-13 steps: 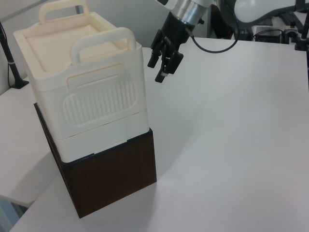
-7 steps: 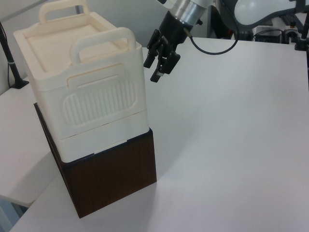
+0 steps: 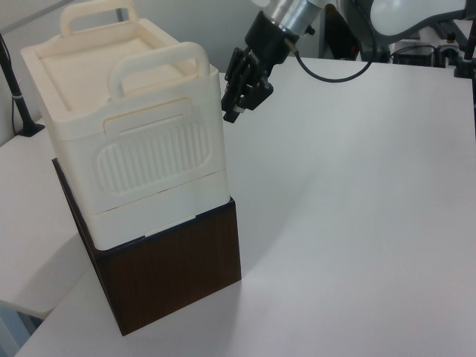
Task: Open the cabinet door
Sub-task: 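Lower the gripper onto the orange tab on the cabinet door edge, then pull the door by its orange tab, swinging it outward on its hinge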
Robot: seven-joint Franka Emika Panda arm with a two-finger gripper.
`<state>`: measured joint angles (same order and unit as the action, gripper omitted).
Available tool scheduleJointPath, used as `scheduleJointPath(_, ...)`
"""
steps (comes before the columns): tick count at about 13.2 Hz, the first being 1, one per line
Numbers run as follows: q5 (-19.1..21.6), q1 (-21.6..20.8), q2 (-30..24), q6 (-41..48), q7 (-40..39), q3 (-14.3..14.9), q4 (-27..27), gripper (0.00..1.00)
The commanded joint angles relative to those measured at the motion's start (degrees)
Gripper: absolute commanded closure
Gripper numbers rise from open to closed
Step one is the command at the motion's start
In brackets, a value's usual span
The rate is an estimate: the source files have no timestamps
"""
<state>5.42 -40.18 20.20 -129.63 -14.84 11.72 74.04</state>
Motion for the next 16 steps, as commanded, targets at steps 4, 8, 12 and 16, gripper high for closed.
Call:
scheduleJointPath(4,0.7,-1.7,3.4,-5.6,4.7,-0.5,-1.1,0.68)
scheduleJointPath(8,0.8,-1.7,2.0,-4.8,5.0,-0.4,-0.5,0.98)
scheduleJointPath(12,1.5,-1.6,-1.6,2.8,4.2,0.2,0.8,1.0)
scheduleJointPath(16,3.5,-1.1,-3.7,10.9,3.5,0.4,0.9,1.0)
